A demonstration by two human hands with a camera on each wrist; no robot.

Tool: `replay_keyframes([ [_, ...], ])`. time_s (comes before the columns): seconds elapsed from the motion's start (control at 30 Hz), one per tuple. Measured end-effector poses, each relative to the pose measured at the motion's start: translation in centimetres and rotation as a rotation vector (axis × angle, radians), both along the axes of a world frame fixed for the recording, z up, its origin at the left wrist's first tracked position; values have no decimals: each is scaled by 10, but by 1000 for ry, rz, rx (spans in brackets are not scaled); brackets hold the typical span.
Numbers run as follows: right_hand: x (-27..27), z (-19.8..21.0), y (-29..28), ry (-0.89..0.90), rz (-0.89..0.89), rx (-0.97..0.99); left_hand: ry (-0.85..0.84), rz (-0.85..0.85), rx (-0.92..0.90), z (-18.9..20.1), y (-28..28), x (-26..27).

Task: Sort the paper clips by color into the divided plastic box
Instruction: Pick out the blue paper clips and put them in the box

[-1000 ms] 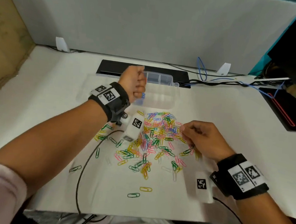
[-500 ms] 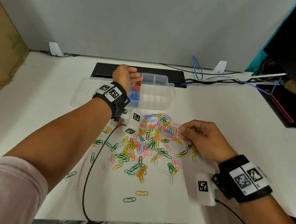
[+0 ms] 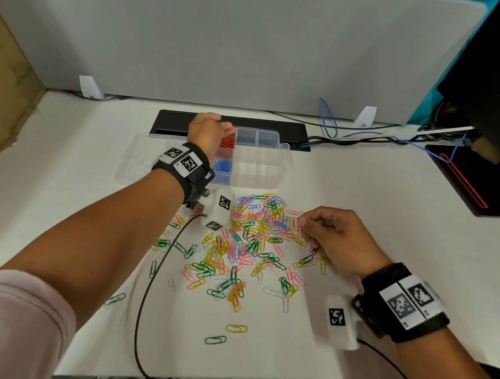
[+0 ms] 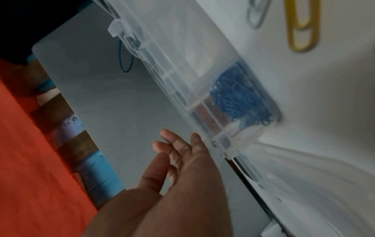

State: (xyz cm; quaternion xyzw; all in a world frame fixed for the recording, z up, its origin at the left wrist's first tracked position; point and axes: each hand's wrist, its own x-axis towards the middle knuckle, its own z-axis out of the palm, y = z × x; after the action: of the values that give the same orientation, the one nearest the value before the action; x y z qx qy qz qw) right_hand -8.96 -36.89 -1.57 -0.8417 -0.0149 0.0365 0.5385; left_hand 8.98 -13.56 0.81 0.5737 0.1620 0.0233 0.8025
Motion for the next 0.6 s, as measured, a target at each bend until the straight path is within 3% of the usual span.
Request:
replay_keyframes([
  [0.1, 1, 0, 0, 2, -1, 9, -42, -36, 77, 6, 3, -2],
  [0.2, 1, 0, -2, 9, -22, 1, -96, -110, 310, 16, -1, -19],
  [0.3, 2, 2, -2, 11, -43, -2, -159, -447, 557, 22, -12, -43],
  [0.37, 5, 1, 0, 1, -70, -22, -179, -765, 833, 22, -20, -57],
  [0.43, 10, 2, 6, -8, -75, -89, -205, -969, 1057, 17, -26, -67],
  [0.53, 22, 8, 21, -14, -13, -272, -209, -1035, 1221, 8, -33, -78],
  [0.6, 32, 12, 31, -10, 10, -420, -198, -1045, 1230, 3, -36, -83],
])
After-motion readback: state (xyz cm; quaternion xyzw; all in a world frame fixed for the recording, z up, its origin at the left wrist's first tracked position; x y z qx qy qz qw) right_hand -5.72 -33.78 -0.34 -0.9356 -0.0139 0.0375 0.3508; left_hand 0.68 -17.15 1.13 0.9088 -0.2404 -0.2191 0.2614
